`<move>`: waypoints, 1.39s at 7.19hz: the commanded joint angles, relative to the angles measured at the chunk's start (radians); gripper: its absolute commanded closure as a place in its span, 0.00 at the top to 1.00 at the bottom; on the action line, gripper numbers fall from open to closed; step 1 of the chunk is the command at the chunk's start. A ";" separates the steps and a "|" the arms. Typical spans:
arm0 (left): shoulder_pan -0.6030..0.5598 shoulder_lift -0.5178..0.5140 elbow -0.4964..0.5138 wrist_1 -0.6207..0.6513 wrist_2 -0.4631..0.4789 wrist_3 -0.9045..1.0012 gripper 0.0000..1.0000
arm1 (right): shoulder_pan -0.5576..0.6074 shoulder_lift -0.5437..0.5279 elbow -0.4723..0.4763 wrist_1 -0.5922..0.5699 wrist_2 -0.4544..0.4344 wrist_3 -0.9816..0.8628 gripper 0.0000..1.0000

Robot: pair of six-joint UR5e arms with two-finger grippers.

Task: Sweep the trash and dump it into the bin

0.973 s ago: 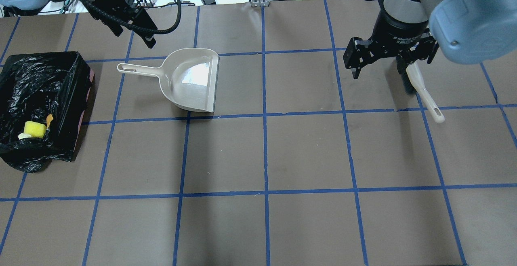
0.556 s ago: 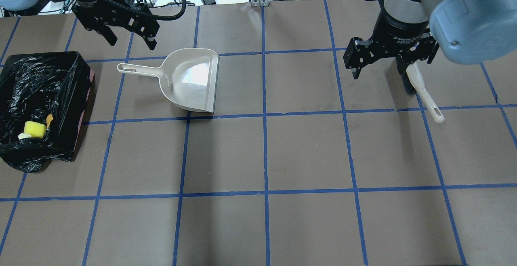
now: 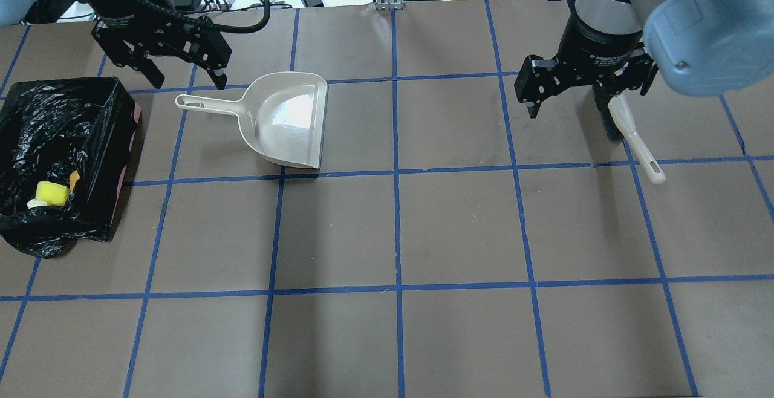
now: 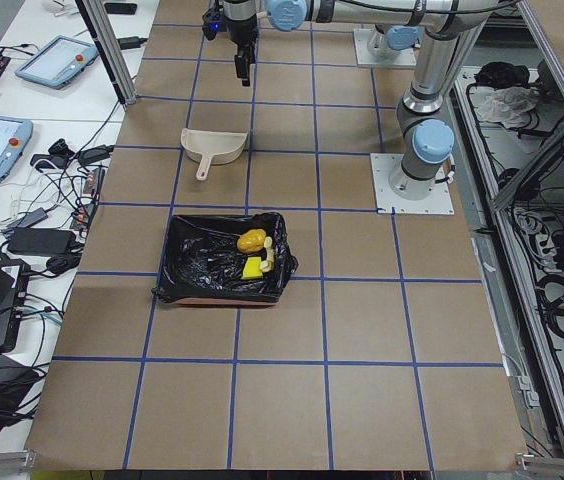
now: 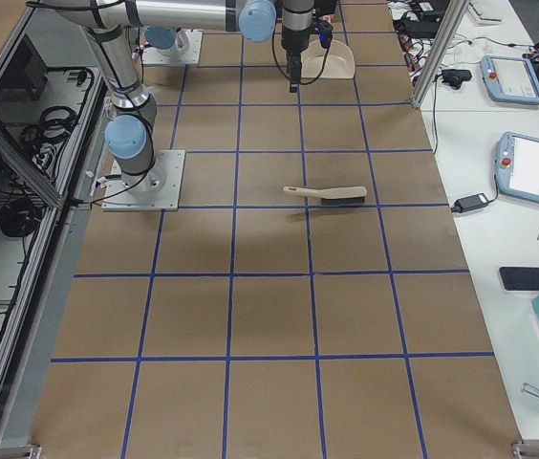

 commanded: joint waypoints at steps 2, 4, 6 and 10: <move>0.000 0.003 -0.025 0.070 0.000 0.008 1.00 | -0.001 0.000 -0.001 0.000 -0.002 -0.002 1.00; 0.001 0.002 -0.025 0.085 0.003 0.014 1.00 | 0.001 -0.002 -0.001 0.002 0.005 -0.003 1.00; 0.001 0.002 -0.026 0.085 0.002 0.012 1.00 | -0.001 -0.028 -0.001 0.003 0.005 -0.005 1.00; 0.000 0.003 -0.026 0.084 0.003 0.008 1.00 | 0.001 -0.029 -0.001 0.005 0.004 -0.003 1.00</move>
